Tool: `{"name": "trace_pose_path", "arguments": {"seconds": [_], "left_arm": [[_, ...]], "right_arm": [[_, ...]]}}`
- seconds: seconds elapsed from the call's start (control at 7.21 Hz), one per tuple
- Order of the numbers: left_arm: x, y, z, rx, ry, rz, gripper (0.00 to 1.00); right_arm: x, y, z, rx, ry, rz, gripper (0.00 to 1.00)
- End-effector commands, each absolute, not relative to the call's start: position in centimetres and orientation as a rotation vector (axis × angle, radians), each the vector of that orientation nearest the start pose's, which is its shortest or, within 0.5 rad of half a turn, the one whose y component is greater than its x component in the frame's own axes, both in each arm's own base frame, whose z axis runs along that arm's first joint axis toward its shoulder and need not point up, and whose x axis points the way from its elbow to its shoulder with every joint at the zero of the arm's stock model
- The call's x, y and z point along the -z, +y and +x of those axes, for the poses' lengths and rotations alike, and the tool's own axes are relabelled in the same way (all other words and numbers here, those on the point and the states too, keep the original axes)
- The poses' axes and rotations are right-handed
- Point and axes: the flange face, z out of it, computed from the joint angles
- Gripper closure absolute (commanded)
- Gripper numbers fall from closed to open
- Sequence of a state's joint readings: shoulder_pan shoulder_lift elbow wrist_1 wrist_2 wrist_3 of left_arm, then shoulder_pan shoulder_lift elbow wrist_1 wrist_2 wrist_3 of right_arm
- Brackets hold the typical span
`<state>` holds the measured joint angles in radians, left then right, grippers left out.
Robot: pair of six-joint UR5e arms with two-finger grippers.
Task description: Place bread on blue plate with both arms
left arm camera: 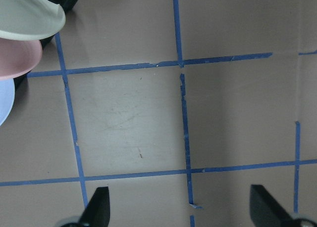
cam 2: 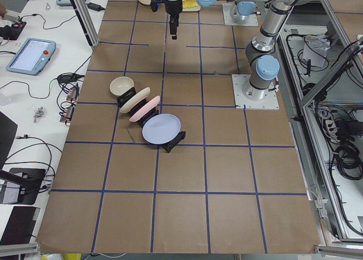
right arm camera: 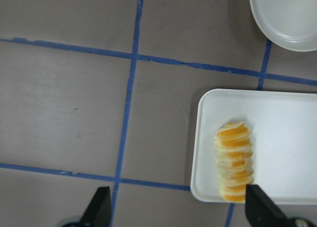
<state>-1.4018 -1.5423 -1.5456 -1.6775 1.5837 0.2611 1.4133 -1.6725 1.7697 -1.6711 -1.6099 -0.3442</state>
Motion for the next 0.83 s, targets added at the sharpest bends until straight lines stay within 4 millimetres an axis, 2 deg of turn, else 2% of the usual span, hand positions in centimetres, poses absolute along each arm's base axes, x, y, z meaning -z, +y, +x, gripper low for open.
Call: {"name": "trace_pose_path", "arguments": {"seconds": [0.0, 0.14, 0.28, 0.42, 0.55, 0.69], "left_arm": [[-49.6, -50.0, 3.9, -0.104, 3.157, 0.163, 0.0], [-49.3, -50.2, 6.7, -0.109, 3.16, 0.206, 0.0], [-49.0, -50.0, 10.1, -0.114, 3.166, 0.248, 0.0], [-48.1, -49.9, 16.2, -0.113, 3.186, 0.179, 0.0], [-46.6, -50.6, 22.2, -0.13, 3.214, 0.177, 0.0], [-44.8, -52.3, 25.7, -0.155, 3.231, 0.237, 0.0]], "right_arm": [[-39.3, -44.2, 0.8, 0.035, 3.198, -0.473, 0.05], [-36.3, -43.6, -2.0, 0.06, 3.191, -0.497, 0.05], [-32.9, -42.3, -3.8, 0.094, 3.148, -0.438, 0.05], [-29.9, -41.2, -4.5, 0.167, 3.129, -0.469, 0.05], [-27.0, -39.9, -4.5, 0.162, 3.13, -0.445, 0.05], [-26.4, -39.9, -4.8, 0.176, 3.136, -0.439, 0.07]]}}
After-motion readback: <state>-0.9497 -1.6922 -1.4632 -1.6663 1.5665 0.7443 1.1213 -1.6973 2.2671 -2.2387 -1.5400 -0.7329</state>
